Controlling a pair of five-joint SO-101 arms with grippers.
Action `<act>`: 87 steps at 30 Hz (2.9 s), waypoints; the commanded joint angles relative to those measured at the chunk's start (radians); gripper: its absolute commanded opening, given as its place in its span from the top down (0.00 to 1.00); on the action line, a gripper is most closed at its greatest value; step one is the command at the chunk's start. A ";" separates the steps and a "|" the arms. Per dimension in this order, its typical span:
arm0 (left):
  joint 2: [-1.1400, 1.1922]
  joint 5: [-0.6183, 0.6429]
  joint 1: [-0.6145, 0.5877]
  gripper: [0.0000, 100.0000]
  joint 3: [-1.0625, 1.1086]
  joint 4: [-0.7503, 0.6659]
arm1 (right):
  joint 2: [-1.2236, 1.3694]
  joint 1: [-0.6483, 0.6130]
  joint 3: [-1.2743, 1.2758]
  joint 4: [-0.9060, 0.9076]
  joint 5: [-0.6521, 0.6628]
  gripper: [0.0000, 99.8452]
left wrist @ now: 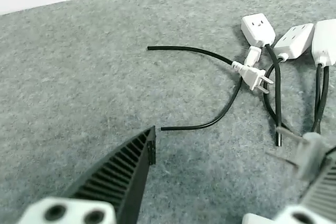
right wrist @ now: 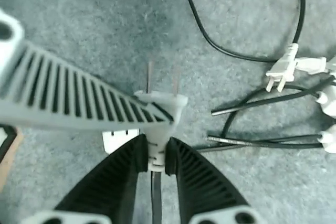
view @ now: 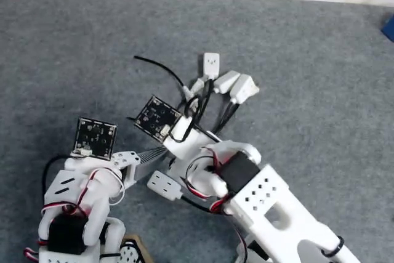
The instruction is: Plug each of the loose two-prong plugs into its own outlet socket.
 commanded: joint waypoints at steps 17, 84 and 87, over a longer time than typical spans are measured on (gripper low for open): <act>-0.002 0.003 -0.222 0.56 -0.039 -0.084 | 0.125 -0.027 -0.271 0.180 0.023 0.99; 1.532 0.322 -0.524 0.56 -0.668 -0.285 | 0.607 -0.125 -0.424 0.280 -1.046 0.99; 1.532 0.322 -0.524 0.56 -0.668 -0.285 | 0.601 -0.105 -0.384 0.265 -1.046 0.99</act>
